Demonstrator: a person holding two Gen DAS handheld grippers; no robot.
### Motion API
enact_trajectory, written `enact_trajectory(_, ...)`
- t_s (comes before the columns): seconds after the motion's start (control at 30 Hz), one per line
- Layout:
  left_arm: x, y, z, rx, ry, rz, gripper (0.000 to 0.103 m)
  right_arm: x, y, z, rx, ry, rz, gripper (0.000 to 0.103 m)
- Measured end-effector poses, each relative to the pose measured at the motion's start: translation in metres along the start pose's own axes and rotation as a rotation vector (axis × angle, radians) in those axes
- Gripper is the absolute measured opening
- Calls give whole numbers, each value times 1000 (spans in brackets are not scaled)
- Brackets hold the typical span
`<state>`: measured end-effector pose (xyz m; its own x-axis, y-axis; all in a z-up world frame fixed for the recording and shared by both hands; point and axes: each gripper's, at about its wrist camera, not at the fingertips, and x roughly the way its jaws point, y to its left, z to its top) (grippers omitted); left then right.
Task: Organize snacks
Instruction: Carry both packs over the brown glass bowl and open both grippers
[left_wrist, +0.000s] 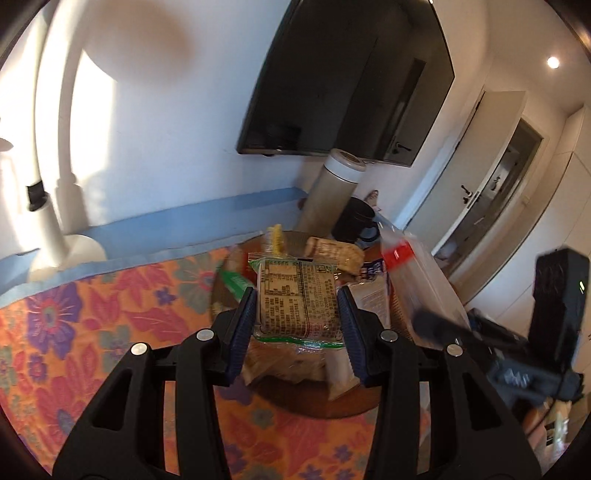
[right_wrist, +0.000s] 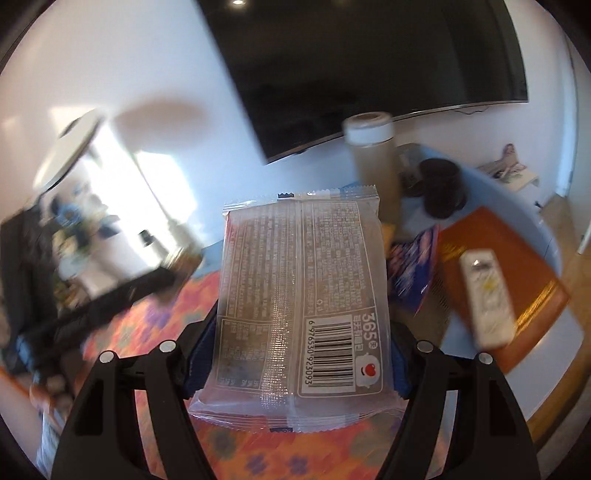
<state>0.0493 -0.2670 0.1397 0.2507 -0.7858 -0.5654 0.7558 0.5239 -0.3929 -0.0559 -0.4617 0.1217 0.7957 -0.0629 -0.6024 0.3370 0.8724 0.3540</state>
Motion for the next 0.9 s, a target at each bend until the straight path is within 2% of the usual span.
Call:
enact_trajectory(0.1,17,-5,6,-4,19,-7,44,19,-9,26,6,29,-40,73)
enact_trajectory(0.3,37,-14,15,21,29,11,48,45,-11,51,-30,62,-117,76)
enact_trajectory(0.37,45,-13,17,16,36,40,68,49,-12,54,-30,72,-94,77)
enact_trajectory(0.4,48,-11,18,10,37,41,73,50,-15,56,-21,69,-72,77)
enact_trajectory(0.57,46,8,9,-25,52,48,71,42,-23,51,-7,58,-45,77)
enact_trajectory(0.7,31,22,3,-54,39,53,71,37,-24,43,1,62,-42,77)
enact_trajectory(0.9,-3,24,-7,-35,11,66,71,25,-9,33,-8,56,-38,78)
